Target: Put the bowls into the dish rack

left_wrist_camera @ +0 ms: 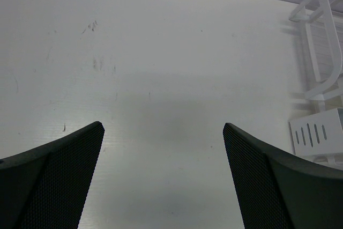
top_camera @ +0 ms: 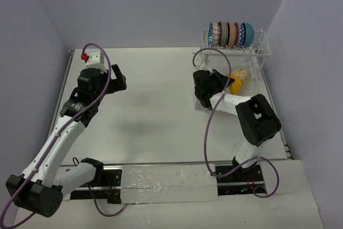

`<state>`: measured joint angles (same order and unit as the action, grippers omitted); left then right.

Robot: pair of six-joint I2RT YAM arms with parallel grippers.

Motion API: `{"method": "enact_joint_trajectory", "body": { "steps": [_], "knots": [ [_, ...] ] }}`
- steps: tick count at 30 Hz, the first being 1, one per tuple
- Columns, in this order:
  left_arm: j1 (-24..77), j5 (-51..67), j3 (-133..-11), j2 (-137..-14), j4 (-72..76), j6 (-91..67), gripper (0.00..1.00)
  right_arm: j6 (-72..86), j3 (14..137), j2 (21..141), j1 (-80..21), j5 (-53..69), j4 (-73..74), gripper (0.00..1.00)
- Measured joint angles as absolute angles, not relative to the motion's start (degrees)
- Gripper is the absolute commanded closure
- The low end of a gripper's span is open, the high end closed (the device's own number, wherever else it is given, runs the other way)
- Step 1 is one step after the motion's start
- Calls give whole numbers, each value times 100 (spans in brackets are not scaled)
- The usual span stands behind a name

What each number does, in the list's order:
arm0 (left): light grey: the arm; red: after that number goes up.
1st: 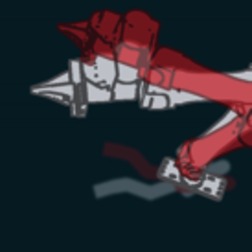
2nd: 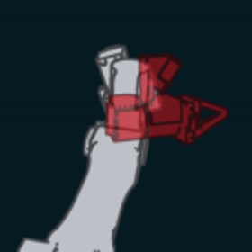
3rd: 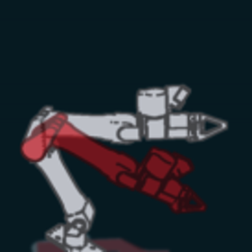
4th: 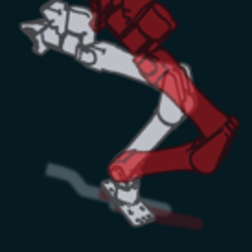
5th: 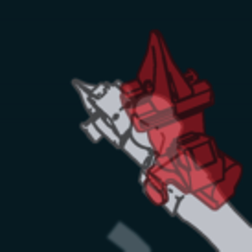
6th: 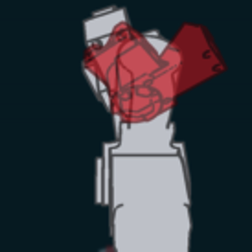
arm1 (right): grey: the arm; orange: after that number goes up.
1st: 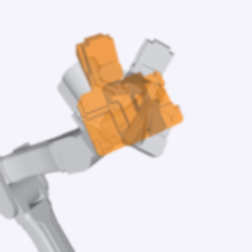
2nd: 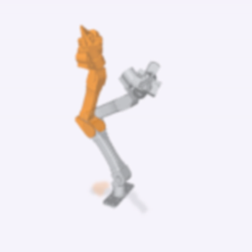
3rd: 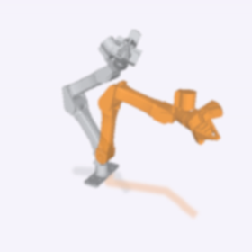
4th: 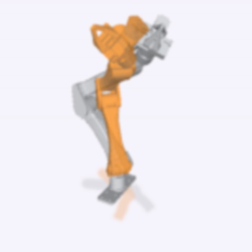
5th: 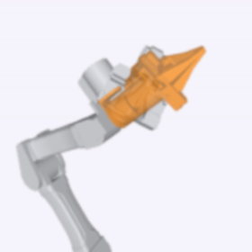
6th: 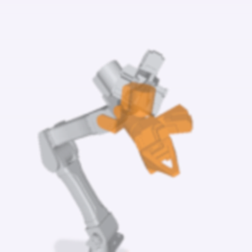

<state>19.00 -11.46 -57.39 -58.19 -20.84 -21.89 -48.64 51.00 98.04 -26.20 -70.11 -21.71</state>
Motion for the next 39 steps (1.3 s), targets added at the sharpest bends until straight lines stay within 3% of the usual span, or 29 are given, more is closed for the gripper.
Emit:
{"method": "enact_joint_trajectory", "body": {
  "steps": [14,19,26,33,39],
  "knots": [
    [1900,-1146,-5739,-5778,-2084,-2187,1,-3450,5795,9902,-3013,-6689,-117,74],
    [1900,-1146,-5739,-5739,-2084,-2187,1,-2945,5983,9918,-3103,-6204,484,64],
    [1900,-1146,-5739,-5708,-2084,-2185,1,-2438,6160,9939,-3159,-5645,1173,59],
    [1900,-1146,-5739,-5708,-2084,-2185,1,-2095,6313,9657,-3164,-5159,1518,39],
    [1900,-1146,-5739,-5708,-2084,-2185,1,-1780,6340,9299,-3214,-4567,1638,29]
  ]
}}
